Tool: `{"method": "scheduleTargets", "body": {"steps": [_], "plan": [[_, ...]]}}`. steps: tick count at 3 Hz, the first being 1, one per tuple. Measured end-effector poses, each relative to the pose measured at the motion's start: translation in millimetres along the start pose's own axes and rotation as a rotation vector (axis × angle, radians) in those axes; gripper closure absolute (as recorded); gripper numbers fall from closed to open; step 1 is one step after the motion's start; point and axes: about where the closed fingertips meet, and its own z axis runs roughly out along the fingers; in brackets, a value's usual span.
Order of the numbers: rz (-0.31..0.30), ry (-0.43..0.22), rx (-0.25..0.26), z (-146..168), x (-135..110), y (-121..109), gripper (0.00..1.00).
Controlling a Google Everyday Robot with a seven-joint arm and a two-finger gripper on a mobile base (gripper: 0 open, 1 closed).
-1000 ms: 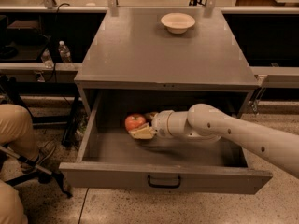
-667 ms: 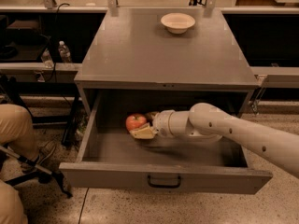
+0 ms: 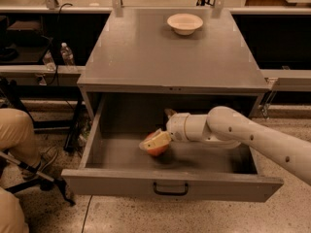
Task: Place apple into top drawer
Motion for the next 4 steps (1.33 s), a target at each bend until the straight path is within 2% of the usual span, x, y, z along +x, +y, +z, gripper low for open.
{"method": "scheduleTargets", "body": {"steps": [1,2,4], "plan": [[0.044,-0.033,0.011,-26,-2,-16,0.00],[0.074,-0.057,0.064,-82,-7,-41,0.00],[0.111,-0.036,0.146,-158,-5,-57,0.00]]}}
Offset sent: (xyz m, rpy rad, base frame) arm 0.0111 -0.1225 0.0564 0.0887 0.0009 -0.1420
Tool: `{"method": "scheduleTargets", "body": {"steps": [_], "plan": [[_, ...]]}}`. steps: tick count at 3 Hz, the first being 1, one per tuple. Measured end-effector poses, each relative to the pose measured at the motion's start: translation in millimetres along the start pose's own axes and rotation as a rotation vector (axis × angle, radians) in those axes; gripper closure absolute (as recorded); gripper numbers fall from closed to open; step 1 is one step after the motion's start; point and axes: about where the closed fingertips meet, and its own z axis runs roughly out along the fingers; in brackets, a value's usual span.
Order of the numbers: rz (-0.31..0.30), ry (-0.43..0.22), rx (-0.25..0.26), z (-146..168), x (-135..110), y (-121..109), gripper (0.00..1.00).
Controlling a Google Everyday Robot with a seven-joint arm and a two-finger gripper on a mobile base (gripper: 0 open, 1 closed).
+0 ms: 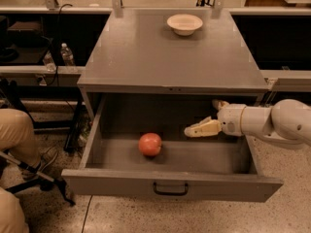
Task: Place apple into top drawer
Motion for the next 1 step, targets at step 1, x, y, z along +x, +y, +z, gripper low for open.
{"method": "scheduleTargets", "body": {"steps": [1], "plan": [[0.034,0.046,0.034,-29.1,10.1,-4.2,0.00]]}}
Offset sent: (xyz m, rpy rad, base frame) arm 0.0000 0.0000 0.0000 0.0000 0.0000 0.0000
